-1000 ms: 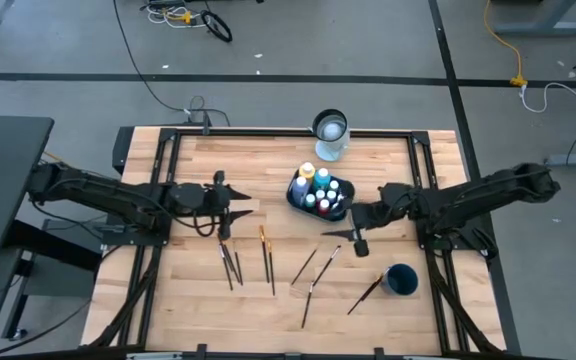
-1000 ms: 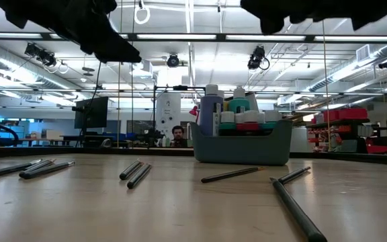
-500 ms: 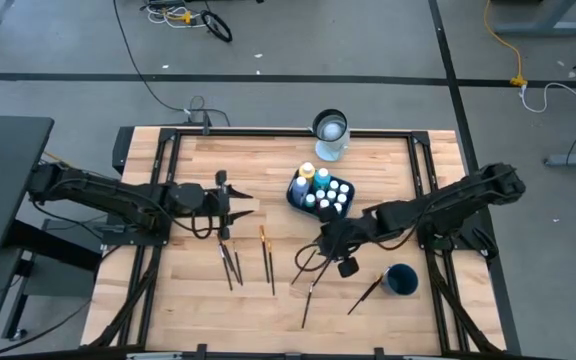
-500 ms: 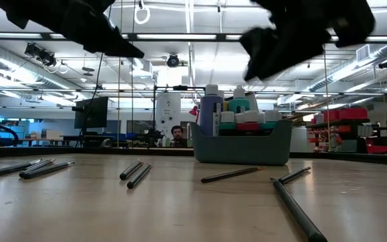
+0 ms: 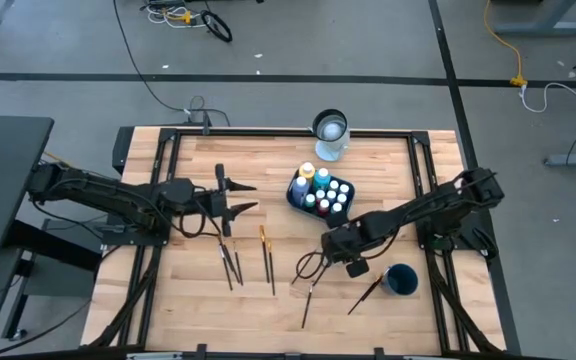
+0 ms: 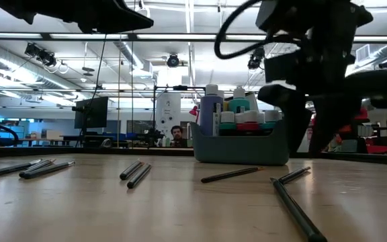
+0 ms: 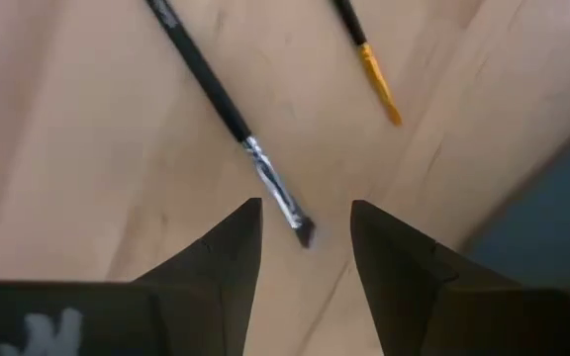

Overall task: Pick & Place Paint Supplies
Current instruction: Put the silver paint brush into the blue cup

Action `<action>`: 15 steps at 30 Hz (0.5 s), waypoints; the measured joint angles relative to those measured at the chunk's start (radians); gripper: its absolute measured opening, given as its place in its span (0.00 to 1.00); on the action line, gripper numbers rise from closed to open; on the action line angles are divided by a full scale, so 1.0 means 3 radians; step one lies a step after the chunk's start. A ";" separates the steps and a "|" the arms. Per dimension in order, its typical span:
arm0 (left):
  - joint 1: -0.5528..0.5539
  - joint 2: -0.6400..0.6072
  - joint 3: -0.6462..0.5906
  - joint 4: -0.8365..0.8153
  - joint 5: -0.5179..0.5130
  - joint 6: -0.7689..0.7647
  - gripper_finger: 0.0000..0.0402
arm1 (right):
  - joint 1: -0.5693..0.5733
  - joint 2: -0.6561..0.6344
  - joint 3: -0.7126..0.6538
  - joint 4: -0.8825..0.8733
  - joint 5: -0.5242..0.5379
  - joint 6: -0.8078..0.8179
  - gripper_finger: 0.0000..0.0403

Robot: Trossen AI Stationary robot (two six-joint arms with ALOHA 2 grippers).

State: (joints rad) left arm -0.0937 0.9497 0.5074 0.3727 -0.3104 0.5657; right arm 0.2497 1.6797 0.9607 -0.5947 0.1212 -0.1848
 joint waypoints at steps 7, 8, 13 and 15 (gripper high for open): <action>0.0022 0.0000 0.0011 0.0153 -0.0048 0.0281 0.46 | -0.0018 0.0092 0.0000 -0.0106 0.0067 -0.0146 0.39; 0.0027 0.0000 0.0011 0.0153 -0.0053 0.0291 0.46 | -0.0024 0.0092 0.0000 -0.0102 0.0066 -0.0147 0.38; 0.0059 0.0000 0.0011 0.0155 -0.0060 0.0337 0.46 | -0.0090 0.0092 0.0000 -0.0098 0.0012 -0.0172 0.32; 0.0073 0.0000 0.0011 0.0152 -0.0061 0.0332 0.46 | -0.0111 0.0102 0.0000 -0.0089 -0.0042 -0.0241 0.29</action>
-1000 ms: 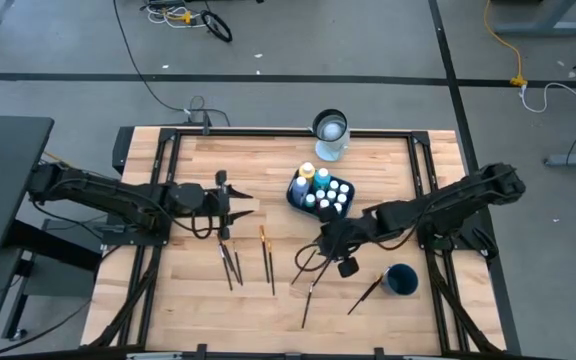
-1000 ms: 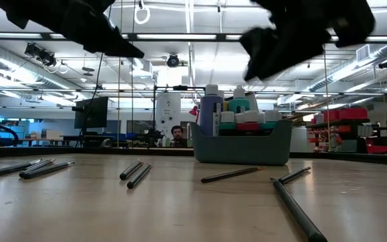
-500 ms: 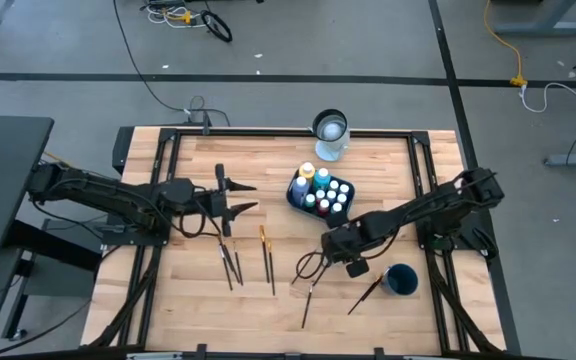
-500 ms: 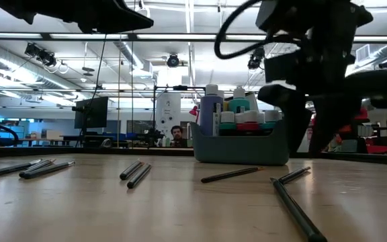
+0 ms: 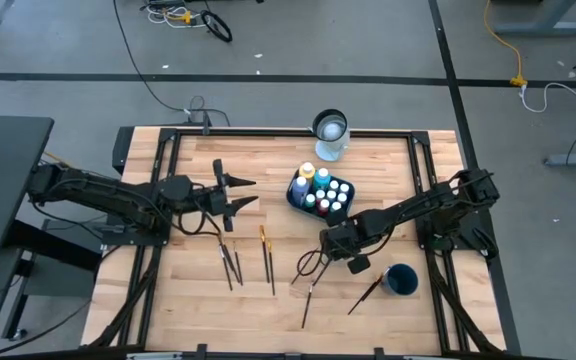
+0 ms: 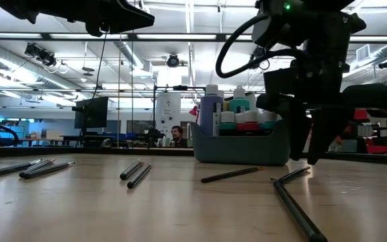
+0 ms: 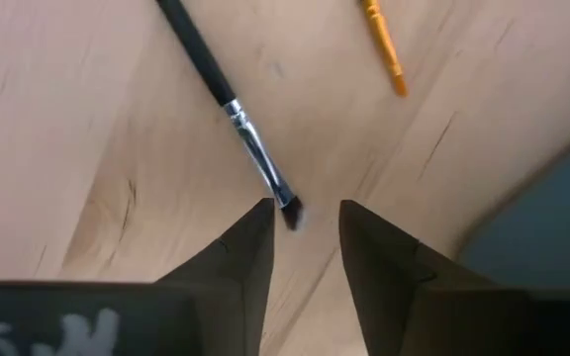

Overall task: Pick & Place Paint Supplies
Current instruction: Put the silver paint brush into the blue cup

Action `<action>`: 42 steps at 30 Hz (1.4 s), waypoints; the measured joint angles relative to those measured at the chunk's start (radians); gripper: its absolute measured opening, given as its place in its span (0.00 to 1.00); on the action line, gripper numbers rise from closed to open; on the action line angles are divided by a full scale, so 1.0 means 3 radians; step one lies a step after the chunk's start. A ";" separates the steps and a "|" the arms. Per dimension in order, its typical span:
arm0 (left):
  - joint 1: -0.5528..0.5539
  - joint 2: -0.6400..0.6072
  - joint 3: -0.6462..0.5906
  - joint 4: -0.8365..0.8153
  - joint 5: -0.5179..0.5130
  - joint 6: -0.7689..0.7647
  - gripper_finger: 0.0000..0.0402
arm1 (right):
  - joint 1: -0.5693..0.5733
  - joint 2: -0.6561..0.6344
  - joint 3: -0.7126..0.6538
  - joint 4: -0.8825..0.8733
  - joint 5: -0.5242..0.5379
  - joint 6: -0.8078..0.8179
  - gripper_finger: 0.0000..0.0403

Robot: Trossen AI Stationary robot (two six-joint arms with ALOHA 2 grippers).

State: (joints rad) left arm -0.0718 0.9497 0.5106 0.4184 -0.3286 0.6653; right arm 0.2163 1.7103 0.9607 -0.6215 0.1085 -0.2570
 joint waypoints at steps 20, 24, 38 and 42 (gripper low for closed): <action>0.0006 0.0000 0.0000 -0.0066 0.0003 -0.0375 0.46 | -0.0049 0.0024 -0.0005 0.0013 -0.0071 -0.0267 0.25; 0.0005 0.0000 0.0000 -0.0070 0.0004 -0.0451 0.46 | -0.0057 0.0124 -0.0005 0.0035 -0.0083 -0.0282 0.25; 0.0005 0.0000 0.0000 -0.0162 0.0033 -0.0464 0.46 | -0.0069 0.0218 0.0001 0.0012 -0.0197 -0.0325 0.04; 0.0005 0.0000 0.0000 -0.0160 0.0032 -0.0496 0.46 | -0.0062 0.0214 0.0033 -0.0046 -0.0200 -0.0223 0.03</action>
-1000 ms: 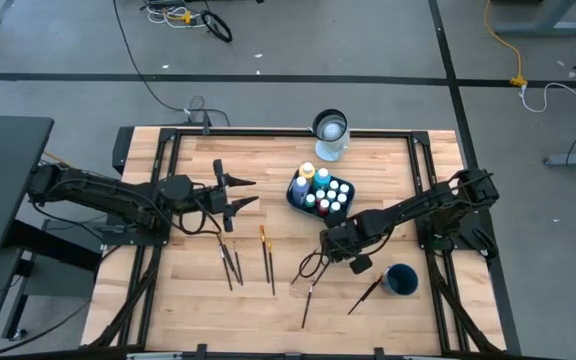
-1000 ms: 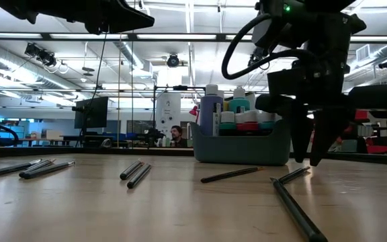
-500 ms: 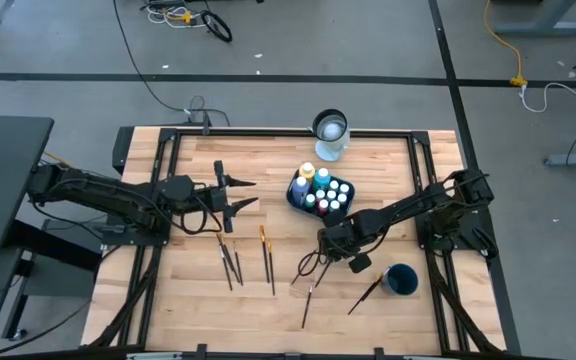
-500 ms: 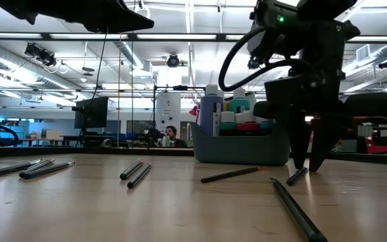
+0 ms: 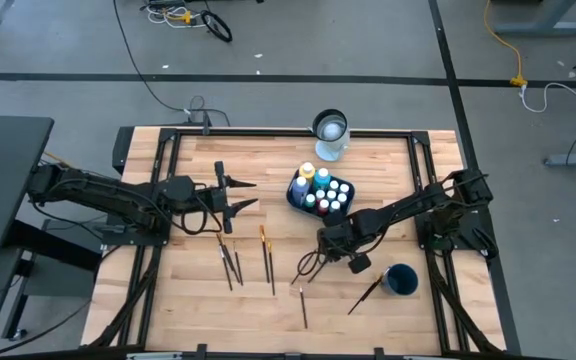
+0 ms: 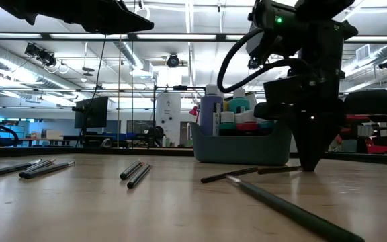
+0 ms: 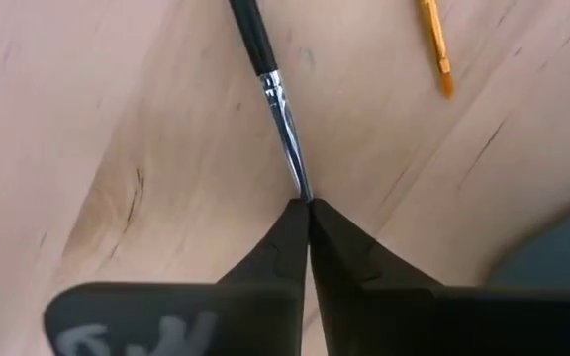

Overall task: Pick & Place Paint Supplies
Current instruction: Put the silver paint brush into the blue cup

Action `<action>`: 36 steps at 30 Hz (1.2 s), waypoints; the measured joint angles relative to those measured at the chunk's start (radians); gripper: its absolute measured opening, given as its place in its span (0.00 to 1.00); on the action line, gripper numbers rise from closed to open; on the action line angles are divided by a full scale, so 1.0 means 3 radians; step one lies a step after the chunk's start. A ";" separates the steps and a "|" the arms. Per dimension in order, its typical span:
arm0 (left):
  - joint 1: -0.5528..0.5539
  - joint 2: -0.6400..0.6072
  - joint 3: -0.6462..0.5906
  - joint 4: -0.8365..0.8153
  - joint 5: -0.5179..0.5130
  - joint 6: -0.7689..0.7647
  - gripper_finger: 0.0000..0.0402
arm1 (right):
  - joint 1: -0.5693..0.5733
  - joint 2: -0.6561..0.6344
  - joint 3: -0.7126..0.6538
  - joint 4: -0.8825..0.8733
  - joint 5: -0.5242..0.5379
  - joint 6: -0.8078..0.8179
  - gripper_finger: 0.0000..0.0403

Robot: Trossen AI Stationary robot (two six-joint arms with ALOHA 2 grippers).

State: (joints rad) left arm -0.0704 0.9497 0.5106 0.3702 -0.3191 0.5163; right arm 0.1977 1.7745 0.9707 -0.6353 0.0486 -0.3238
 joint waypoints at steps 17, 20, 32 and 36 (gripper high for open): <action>-0.0001 0.0001 0.0000 0.0120 0.0369 -0.0305 0.46 | 0.0780 -0.0186 0.1732 -0.2745 0.0155 0.1211 0.00; -0.0001 0.0001 0.0001 0.0248 0.0602 -0.0439 0.46 | 0.0905 -0.0194 0.1886 -0.3194 0.0140 0.1357 0.00; -0.0040 0.0005 0.0004 0.0489 0.1754 -0.2162 0.46 | 0.1325 -0.0332 0.1897 -0.2829 0.2061 0.0653 0.00; -0.0129 0.0005 0.0004 0.0607 0.1677 -0.2785 0.46 | 0.1341 -0.0332 0.1897 -0.2249 0.2881 -0.0060 0.00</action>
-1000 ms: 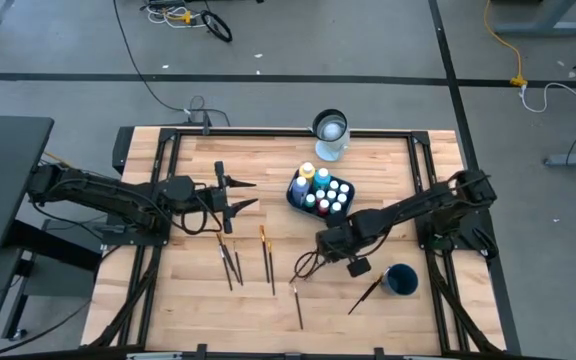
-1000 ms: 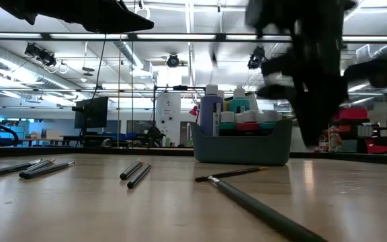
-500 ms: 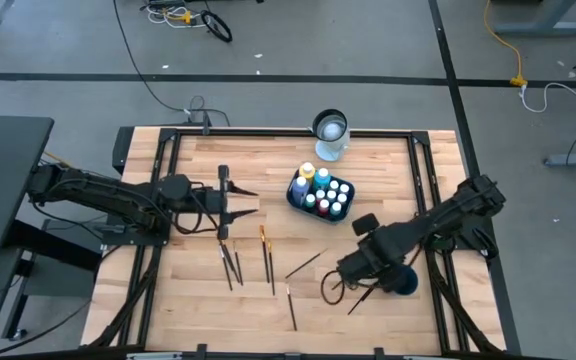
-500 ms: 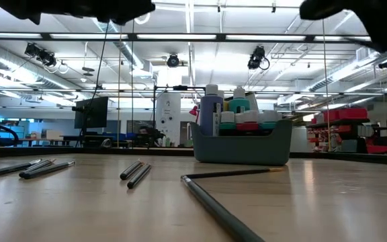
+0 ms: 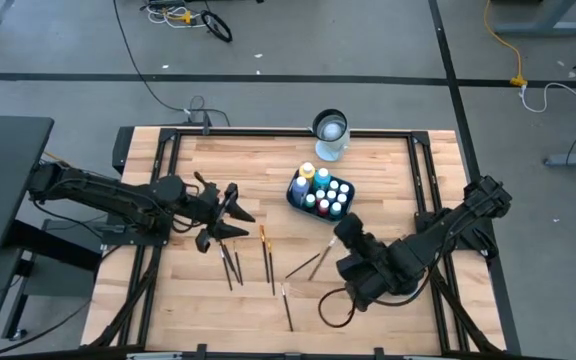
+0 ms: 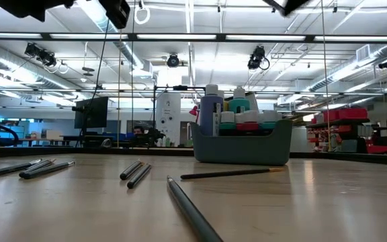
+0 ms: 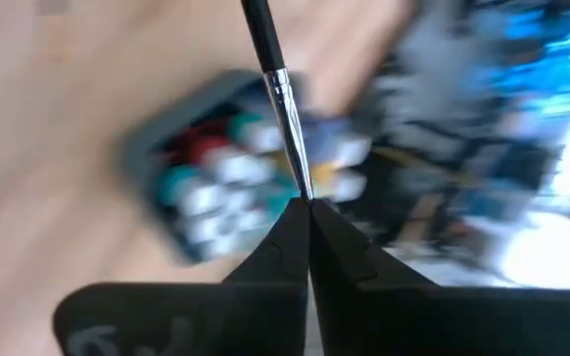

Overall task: Pick & Place Paint Supplies
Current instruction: Put the silver paint brush into the blue cup

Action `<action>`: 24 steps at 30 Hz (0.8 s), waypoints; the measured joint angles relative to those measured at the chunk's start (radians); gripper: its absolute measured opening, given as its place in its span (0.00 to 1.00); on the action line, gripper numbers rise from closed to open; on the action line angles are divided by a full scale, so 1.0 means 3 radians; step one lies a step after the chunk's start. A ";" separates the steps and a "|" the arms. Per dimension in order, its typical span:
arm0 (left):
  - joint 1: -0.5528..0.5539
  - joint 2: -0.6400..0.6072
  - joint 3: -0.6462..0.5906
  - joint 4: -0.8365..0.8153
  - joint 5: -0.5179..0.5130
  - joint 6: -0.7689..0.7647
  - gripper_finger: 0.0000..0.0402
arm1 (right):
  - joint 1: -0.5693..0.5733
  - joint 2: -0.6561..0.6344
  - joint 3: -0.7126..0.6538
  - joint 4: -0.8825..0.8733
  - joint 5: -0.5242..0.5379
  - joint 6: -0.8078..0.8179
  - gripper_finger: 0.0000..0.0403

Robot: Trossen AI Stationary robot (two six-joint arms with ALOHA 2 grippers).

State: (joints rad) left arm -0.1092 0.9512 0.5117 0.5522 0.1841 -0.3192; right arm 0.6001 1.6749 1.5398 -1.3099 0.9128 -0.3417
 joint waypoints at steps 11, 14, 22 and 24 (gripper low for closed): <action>-0.0025 0.0130 -0.0005 -0.0078 -0.0998 -0.0630 0.46 | -0.0191 0.0021 -0.0020 0.2134 0.0764 -0.2846 0.00; -0.0023 0.0313 -0.0004 0.0086 -0.0983 -0.0684 0.46 | -0.0263 0.0042 -0.0124 0.2736 0.0725 -0.3634 0.00; -0.0024 0.0946 0.0026 0.0960 -0.0257 -0.0882 0.46 | -0.0499 0.0065 -0.0419 0.3641 0.0359 -0.4615 0.00; -0.0023 0.1046 0.0067 0.0967 -0.0196 -0.0978 0.46 | -0.0537 0.0067 -0.0464 0.3737 0.0324 -0.4665 0.00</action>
State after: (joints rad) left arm -0.1162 1.2649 0.5318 0.8423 0.1254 -0.6126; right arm 0.4390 1.6951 1.4007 -0.1888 1.0100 -1.7412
